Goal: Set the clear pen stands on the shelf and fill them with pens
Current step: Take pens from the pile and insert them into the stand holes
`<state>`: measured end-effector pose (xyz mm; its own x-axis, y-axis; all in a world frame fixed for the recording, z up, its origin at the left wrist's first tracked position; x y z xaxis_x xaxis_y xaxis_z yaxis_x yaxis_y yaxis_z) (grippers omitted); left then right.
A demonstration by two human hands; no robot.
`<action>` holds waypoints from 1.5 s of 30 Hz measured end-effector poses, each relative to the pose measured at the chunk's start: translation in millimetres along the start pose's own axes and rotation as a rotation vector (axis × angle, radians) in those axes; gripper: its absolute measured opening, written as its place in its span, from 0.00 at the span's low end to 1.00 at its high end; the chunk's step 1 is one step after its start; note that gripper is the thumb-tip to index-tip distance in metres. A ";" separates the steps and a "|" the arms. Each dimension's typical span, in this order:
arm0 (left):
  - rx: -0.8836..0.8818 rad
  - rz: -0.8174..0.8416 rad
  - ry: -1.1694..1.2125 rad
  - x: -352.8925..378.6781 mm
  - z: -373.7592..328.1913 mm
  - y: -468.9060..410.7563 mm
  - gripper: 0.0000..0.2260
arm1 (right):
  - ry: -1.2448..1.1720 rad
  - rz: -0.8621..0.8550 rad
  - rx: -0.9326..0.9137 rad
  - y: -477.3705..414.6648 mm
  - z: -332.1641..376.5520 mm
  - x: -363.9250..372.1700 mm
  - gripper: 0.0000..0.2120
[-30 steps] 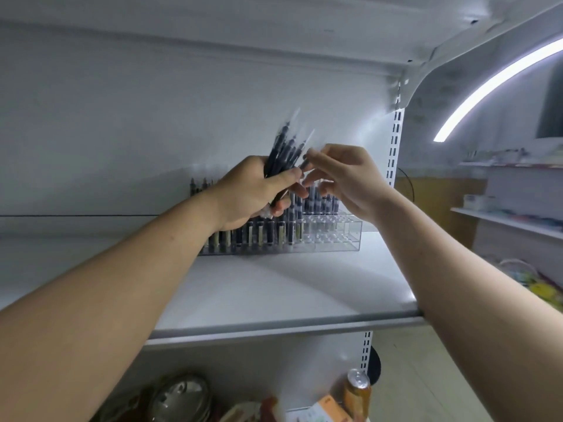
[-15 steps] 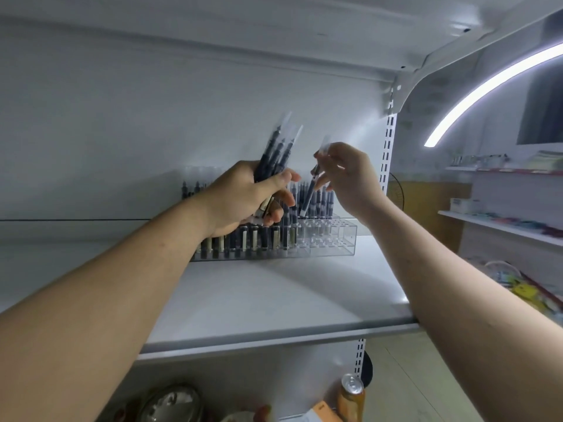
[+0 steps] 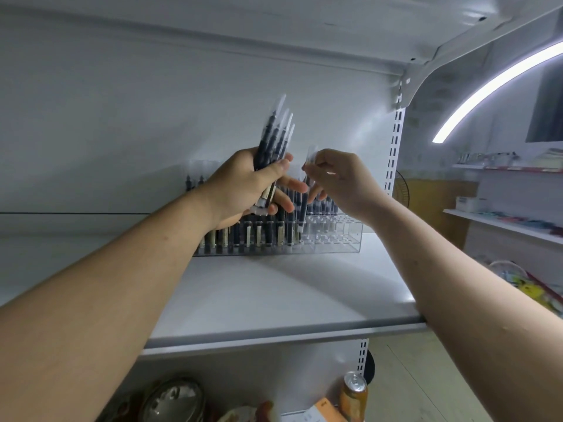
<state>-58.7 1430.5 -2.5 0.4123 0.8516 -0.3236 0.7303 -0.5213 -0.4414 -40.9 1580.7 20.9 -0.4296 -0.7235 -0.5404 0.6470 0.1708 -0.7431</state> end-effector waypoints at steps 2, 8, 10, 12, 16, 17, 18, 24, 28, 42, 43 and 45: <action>0.006 -0.007 0.014 0.1 -0.6 0.2 0.11 | 0.008 0.024 0.006 1.4 0.8 2.6 0.09; 0.030 -0.050 0.023 -4.5 -2.9 0.0 0.11 | 0.062 0.110 0.002 4.9 1.9 8.7 0.07; 0.029 -0.048 0.024 -4.7 -2.2 -0.1 0.10 | 0.060 0.106 0.009 4.3 -0.6 6.6 0.09; 0.031 -0.034 0.019 -2.7 -2.1 0.5 0.10 | 0.061 0.115 0.028 3.7 -5.8 6.5 0.11; 0.028 0.002 0.038 2.7 -2.8 2.3 0.09 | 0.070 0.204 0.104 5.4 -19.2 16.1 0.13; 0.021 0.010 0.045 3.3 -2.5 2.8 0.09 | 0.067 0.207 0.108 5.2 -20.4 16.3 0.13; 0.013 0.016 0.050 3.8 -2.2 3.3 0.10 | 0.064 0.201 0.108 5.1 -20.9 15.8 0.13; -0.008 0.047 0.015 6.3 -2.8 5.6 0.12 | 0.106 0.252 0.062 8.2 -20.0 19.1 0.10; -0.015 0.034 0.008 5.2 2.4 2.0 0.11 | -0.036 0.082 -0.006 2.1 -13.1 -0.1 0.08; 0.005 0.103 -0.055 17.2 -2.5 2.4 0.11 | -0.668 -0.050 0.100 -4.1 -14.4 -11.0 0.17; 0.000 0.094 -0.054 15.4 -2.5 2.4 0.11 | -0.695 -0.117 0.109 -4.7 -17.2 -18.3 0.16; 0.004 0.064 -0.076 11.1 -2.0 1.8 0.10 | -0.711 -0.281 0.114 -4.6 -25.2 -37.8 0.12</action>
<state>-51.6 1439.1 -5.2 0.4153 0.8103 -0.4135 0.7019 -0.5745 -0.4210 -43.5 1624.1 34.8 -0.1049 -0.9917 0.0746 0.6505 -0.1252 -0.7491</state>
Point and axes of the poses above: each hand's wrist, its own y-axis away from the middle knuckle, its own x-axis out of the palm, z = x × y, the point moved 10 cm from there along -y, towards the middle knuckle, and after that the axes turned 4 degrees about -x, right-handed, at the moved point
